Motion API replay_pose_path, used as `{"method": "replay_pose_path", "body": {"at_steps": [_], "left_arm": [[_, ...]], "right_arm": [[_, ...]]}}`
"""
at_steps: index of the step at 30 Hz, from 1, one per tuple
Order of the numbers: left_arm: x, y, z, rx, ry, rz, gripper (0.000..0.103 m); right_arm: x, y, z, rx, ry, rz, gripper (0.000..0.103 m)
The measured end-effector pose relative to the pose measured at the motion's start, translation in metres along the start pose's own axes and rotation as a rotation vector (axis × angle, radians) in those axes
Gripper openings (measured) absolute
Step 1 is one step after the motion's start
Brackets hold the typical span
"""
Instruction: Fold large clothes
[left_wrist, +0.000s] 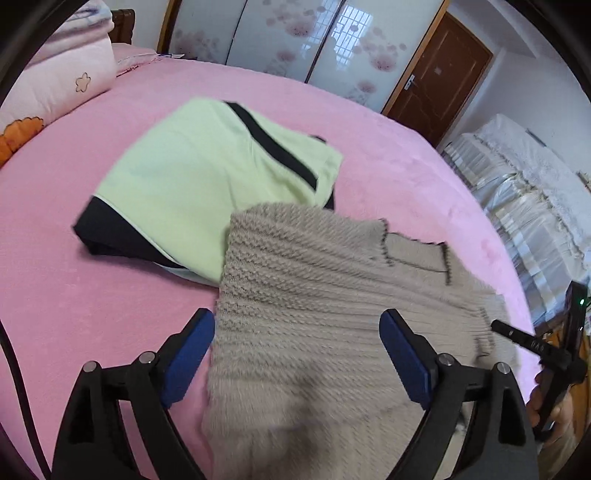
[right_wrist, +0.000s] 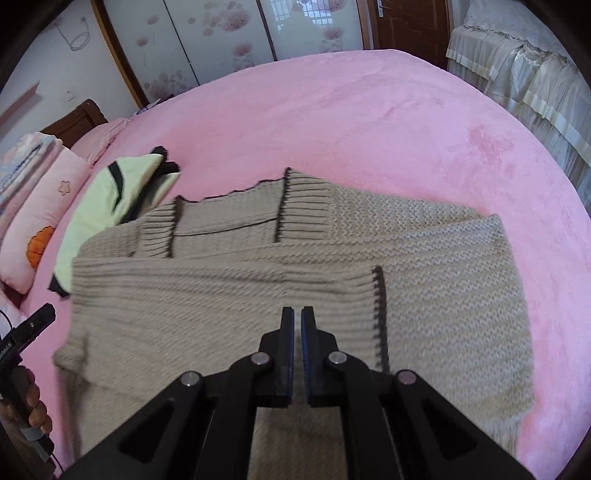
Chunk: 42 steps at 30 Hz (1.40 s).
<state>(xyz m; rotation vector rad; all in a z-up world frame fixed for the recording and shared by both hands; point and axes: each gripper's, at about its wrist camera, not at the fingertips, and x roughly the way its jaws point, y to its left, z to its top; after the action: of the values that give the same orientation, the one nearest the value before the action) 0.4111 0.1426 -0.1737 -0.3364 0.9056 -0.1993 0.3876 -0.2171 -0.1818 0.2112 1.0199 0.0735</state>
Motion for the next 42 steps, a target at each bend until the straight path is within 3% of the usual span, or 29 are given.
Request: {"method": "replay_pose_path", "body": {"at_steps": [6,15,20,26,36,42], "left_arm": [[-0.062,-0.029,0.001,0.024,0.012,0.055,0.090],[-0.171,-0.079,-0.029,0.054,-0.030,0.011,0.090],[-0.221,-0.105,-0.056,0.078,-0.059,0.005,0.091],[-0.275,-0.133,-0.095,0.141,-0.091,0.038,0.091],[-0.330,-0.164,-0.168,0.238,-0.128,0.068,0.092],[-0.339,-0.162,-0.210,0.258,-0.164,0.072,0.092]], "right_arm": [[-0.071,0.017,-0.015,0.020,-0.040,0.076,0.004],[-0.192,0.036,-0.054,-0.001,-0.112,0.130,0.006],[-0.251,0.041,-0.085,-0.016,-0.194,0.135,0.033],[-0.308,0.040,-0.119,-0.032,-0.264,0.136,0.035],[-0.357,0.033,-0.186,-0.060,-0.312,0.099,0.036],[-0.368,0.027,-0.229,-0.090,-0.359,0.051,0.036]]}}
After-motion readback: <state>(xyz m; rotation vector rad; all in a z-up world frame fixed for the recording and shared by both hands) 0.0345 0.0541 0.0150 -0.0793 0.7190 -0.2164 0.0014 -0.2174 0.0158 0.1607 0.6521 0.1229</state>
